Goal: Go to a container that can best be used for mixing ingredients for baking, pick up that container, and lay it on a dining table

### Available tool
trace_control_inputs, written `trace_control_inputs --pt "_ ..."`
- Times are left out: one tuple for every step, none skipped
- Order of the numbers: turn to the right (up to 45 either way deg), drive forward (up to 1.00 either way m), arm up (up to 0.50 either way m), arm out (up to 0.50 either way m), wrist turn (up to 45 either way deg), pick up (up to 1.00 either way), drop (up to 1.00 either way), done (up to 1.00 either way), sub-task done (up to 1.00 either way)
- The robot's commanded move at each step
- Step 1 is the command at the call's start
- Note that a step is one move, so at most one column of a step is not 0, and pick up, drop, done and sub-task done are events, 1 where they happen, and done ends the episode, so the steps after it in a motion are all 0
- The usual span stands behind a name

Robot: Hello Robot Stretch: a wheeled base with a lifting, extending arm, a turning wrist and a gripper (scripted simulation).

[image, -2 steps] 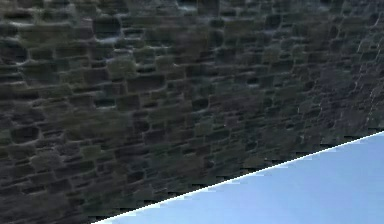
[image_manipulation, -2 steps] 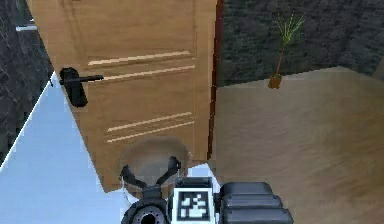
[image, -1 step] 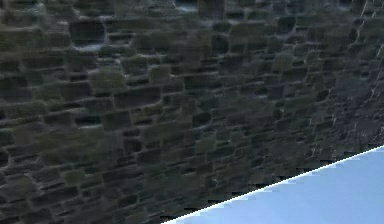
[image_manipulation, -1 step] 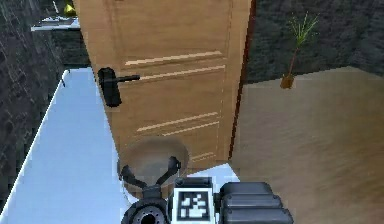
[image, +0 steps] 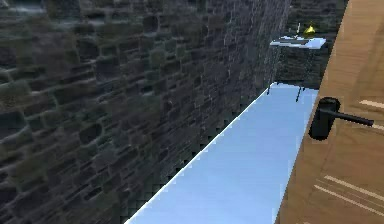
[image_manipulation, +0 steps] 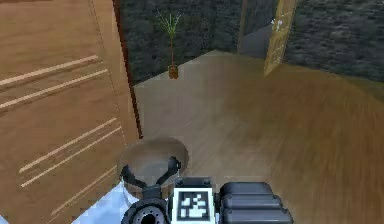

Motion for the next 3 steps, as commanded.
trace_control_inputs --pt "0.0 0.50 0.00 0.00 0.0 0.00 0.00 0.00 0.00" --pt "24.0 0.00 0.00 0.00 0.0 0.00 0.00 0.00 0.00" --pt "0.0 0.45 0.00 0.00 0.0 0.00 0.00 0.00 0.00"
